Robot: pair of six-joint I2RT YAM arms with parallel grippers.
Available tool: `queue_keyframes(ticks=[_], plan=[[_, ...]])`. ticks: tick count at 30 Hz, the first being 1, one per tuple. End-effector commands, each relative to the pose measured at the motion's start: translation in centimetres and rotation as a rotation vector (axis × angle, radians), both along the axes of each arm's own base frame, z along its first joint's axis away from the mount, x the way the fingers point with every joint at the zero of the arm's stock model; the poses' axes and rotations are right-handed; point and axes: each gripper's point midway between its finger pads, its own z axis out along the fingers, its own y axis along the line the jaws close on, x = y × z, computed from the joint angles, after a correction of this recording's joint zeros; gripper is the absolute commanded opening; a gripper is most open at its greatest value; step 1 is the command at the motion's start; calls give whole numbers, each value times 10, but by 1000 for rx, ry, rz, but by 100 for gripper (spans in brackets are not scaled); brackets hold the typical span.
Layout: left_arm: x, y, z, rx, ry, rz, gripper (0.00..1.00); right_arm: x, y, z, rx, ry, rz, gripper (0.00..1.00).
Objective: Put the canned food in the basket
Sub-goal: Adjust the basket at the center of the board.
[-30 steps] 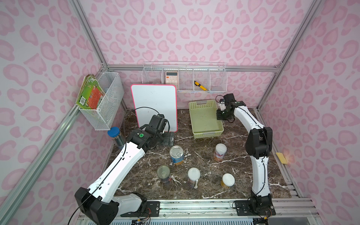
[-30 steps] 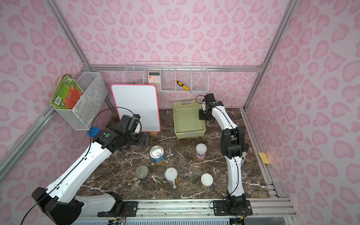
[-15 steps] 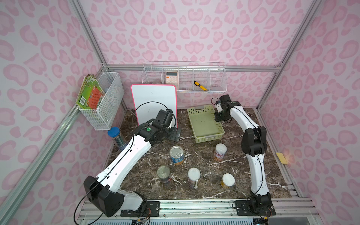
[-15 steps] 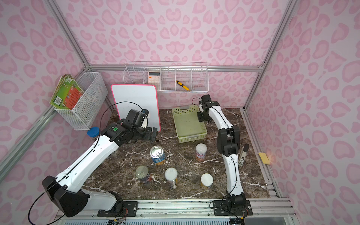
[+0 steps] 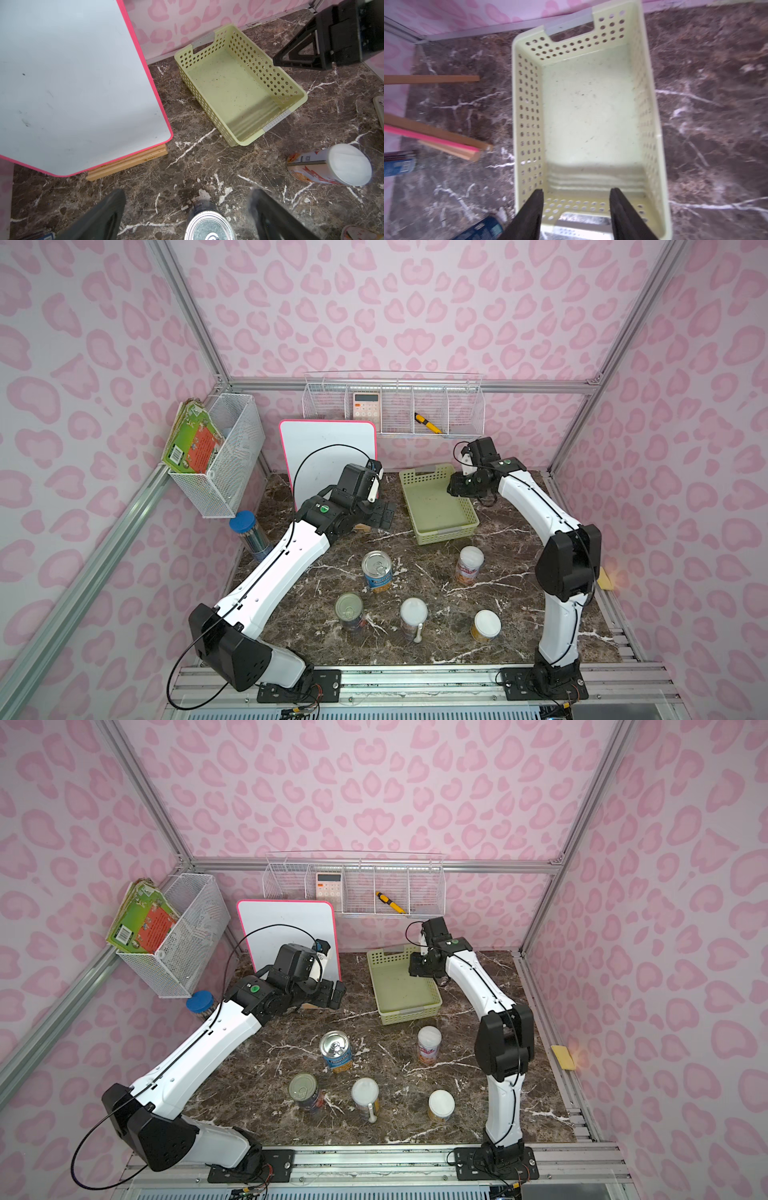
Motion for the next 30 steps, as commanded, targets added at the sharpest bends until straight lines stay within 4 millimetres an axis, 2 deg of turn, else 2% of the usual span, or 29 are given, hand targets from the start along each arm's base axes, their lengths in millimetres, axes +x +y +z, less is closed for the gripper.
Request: queue_keyframes(ticks=[1,4,5,9,12,15,17,20,23,26,27,28,30], plan=[[6,-8,9,9,-53,-73,99,-16,23,13,172,24,-66,57],[17,-8,11,-18,-76,-97,99,-33,42,22,204,32,-43,57],[20,-10,11,-27,-76,-115,99,-32,39,24,183,14,-59,56],[32,-27,6,-8,-49,-214,99,-11,-12,26,71,-26,-181,55],[45,-35,-3,34,-38,-259,94,-8,-40,9,14,4,-227,53],[58,-46,-17,76,-11,-321,82,-19,-40,-13,34,19,-222,52],[67,-53,-28,93,18,-343,76,-24,-49,-27,32,33,-246,50],[83,-66,-40,96,48,-361,72,-26,-62,-38,31,45,-259,47],[97,-83,-52,96,53,-394,69,-30,-65,-47,9,56,-253,46],[111,-101,-72,111,74,-421,68,-34,-73,-66,-5,81,-265,46],[115,-104,-79,119,82,-425,67,-32,-74,-65,13,76,-269,46],[120,-107,-85,125,88,-426,67,-39,-78,-81,17,107,-273,46],[129,-114,-94,129,99,-429,65,-40,-78,-89,39,117,-272,44]])
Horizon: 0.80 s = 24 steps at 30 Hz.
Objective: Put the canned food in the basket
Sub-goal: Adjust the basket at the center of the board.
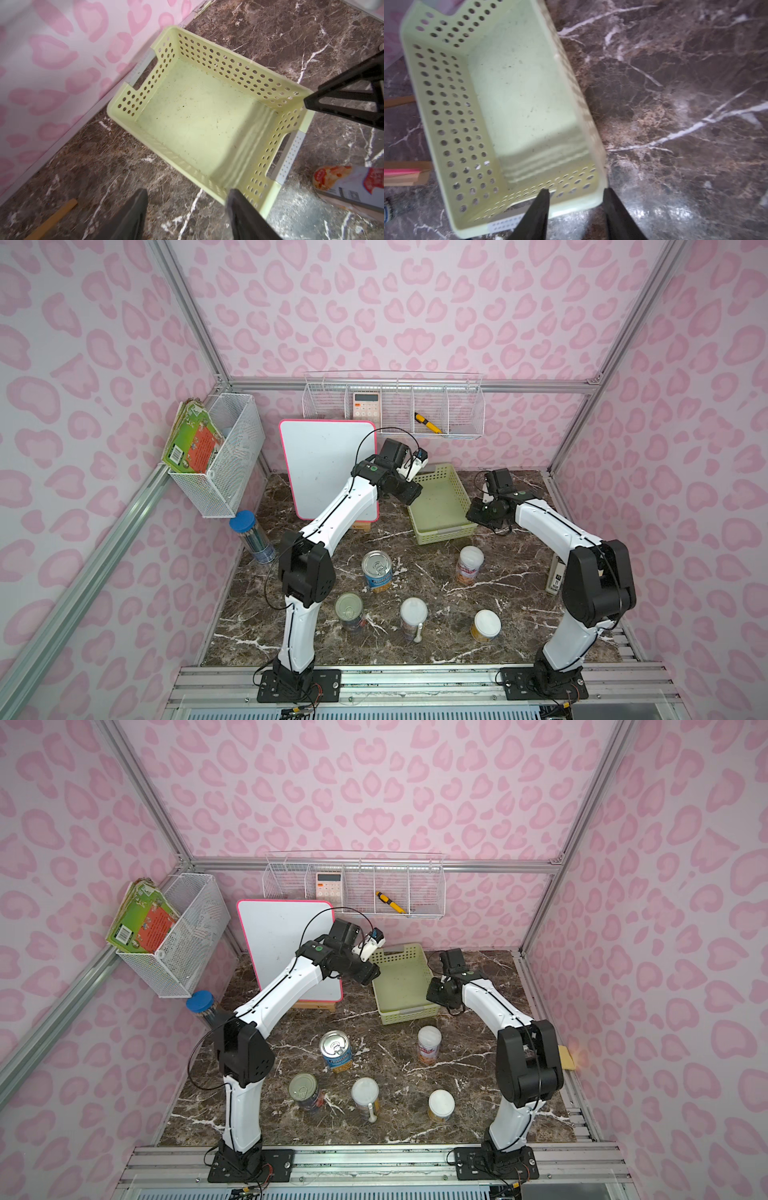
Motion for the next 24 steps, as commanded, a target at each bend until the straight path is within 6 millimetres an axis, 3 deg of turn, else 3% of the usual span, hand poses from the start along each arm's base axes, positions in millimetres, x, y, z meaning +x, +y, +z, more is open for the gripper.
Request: queue_keyframes(ticks=[1,7,12,20,24], plan=[[4,-8,-14,21,29,-29,65,4,4,-7,38,-12,11,44],[14,-29,-36,32,32,-61,64,11,5,-25,65,4,2,45],[9,-37,-56,55,64,-80,64,26,2,-31,21,2,18,41],[10,-21,-34,115,5,-14,67,59,-27,-24,-288,-4,229,1],[14,-6,-27,157,-22,35,69,67,-32,-14,-412,-44,386,0]])
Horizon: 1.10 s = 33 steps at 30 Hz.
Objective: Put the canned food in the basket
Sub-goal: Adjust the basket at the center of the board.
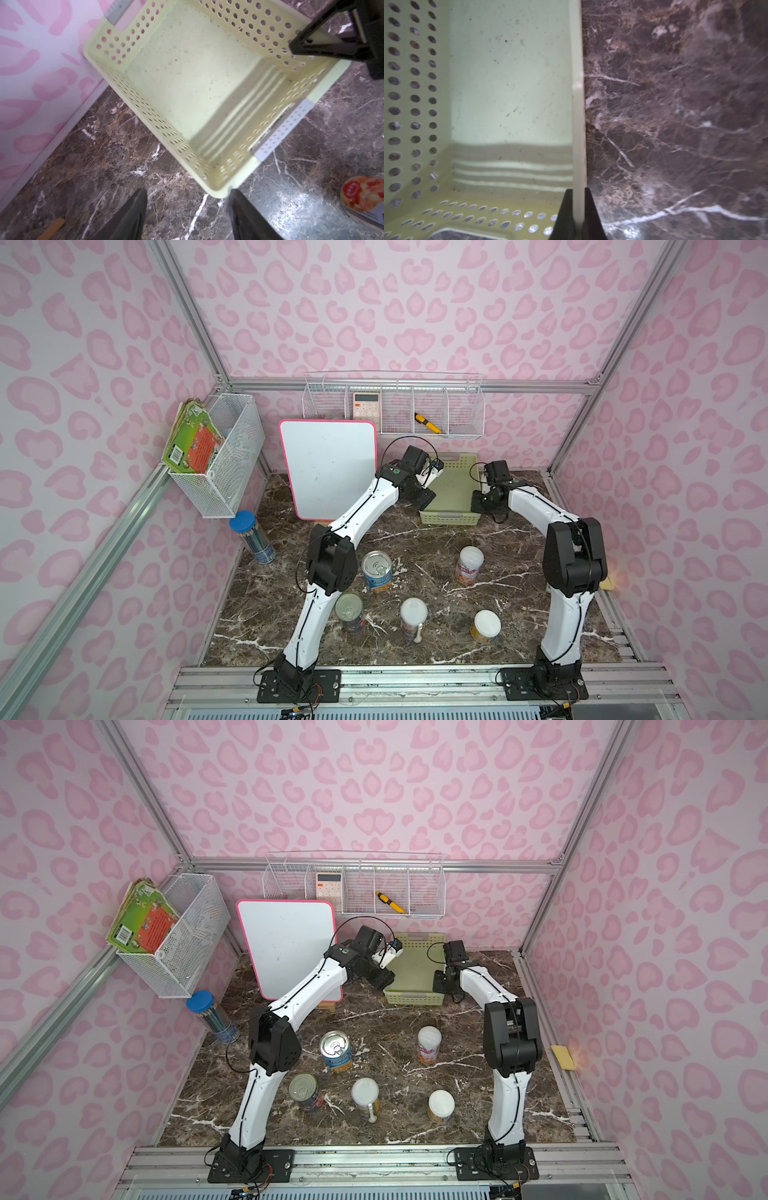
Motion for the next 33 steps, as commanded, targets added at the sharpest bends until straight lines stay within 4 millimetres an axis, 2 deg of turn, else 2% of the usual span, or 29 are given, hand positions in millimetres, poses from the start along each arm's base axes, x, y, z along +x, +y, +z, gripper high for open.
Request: queue_keyframes(ticks=[1,5,9,11,14,20,22,26,27,29,31,33], plan=[[6,20,7,54,-33,61,70,-5,-9,2,-183,11,204,0],[10,38,18,53,-44,110,71,-6,3,15,-193,-3,380,0],[13,52,25,58,-66,139,74,-17,18,28,-204,-111,590,0],[17,61,29,68,-77,166,75,-11,7,31,-289,-143,611,0],[21,70,22,83,-65,169,76,5,2,47,-289,-188,622,0],[30,83,3,159,-61,163,79,27,4,38,-381,-190,710,0],[27,82,2,136,-41,160,79,30,4,29,-385,-172,737,1],[24,79,3,115,-28,150,80,22,3,5,-391,-109,820,7],[25,79,4,119,-34,153,80,23,-3,0,-414,-94,811,8],[27,80,3,120,-36,158,80,33,-24,-6,-513,-84,733,19],[26,78,0,113,-24,153,80,43,-41,0,-564,-98,662,32],[26,76,-3,109,-19,154,81,54,-52,17,-590,-149,567,43]])
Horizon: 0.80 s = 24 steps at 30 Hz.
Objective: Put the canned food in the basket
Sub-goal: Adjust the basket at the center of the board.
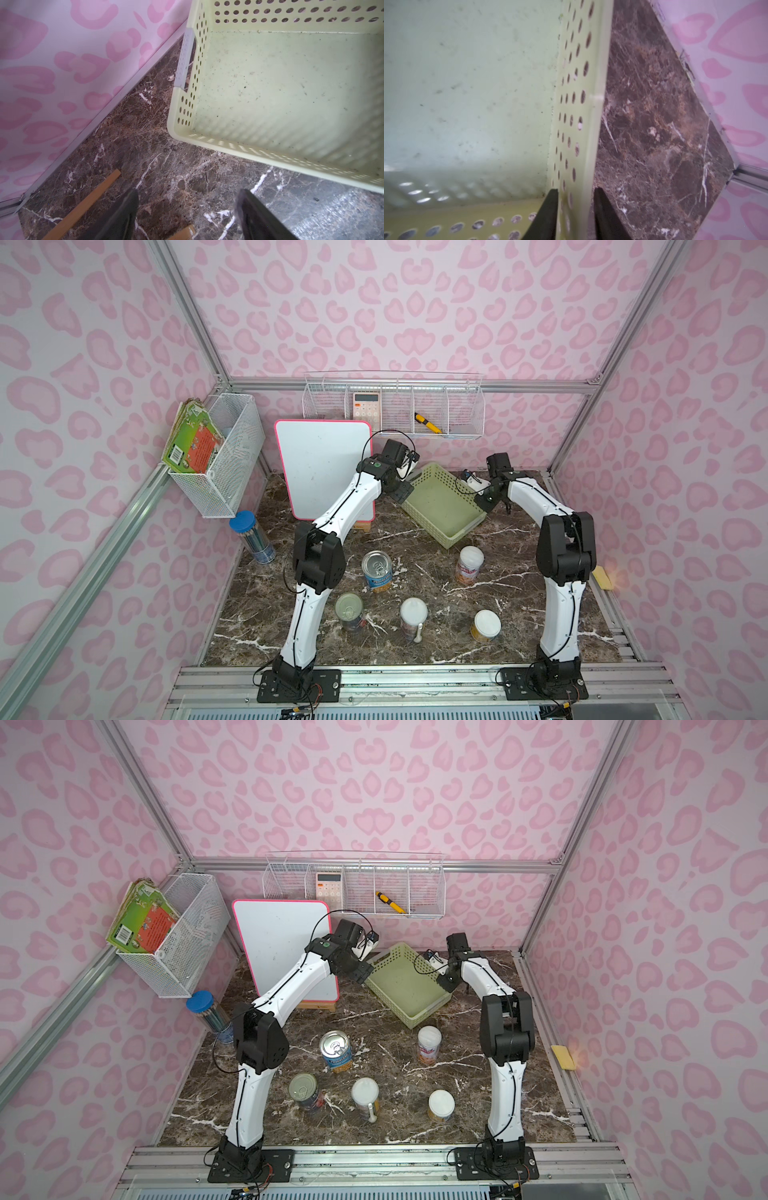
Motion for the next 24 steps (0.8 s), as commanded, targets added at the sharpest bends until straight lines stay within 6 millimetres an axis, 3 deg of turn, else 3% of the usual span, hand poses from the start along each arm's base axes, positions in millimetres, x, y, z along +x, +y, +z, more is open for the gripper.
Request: queue_keyframes(ticks=[1,5,8,10,12,16,19,24], plan=[[-1,-2,-7,-12,21,2,81,28,-29,39,-47,-163,-157,52],[-4,-10,-6,-17,22,-5,82,41,-32,94,104,-279,-298,59],[-6,-13,-3,-19,17,-6,83,35,-27,126,264,-289,-421,60],[-8,-14,1,-30,15,3,83,26,-26,136,388,-239,-563,60],[-10,-13,4,-41,16,12,84,9,-18,129,517,-116,-692,56],[-14,-12,12,-54,14,16,85,-32,14,88,689,34,-794,54],[-19,-10,17,-56,13,17,85,-52,16,64,751,99,-853,55],[-26,-9,23,-79,8,23,85,-62,25,54,837,134,-879,65]])
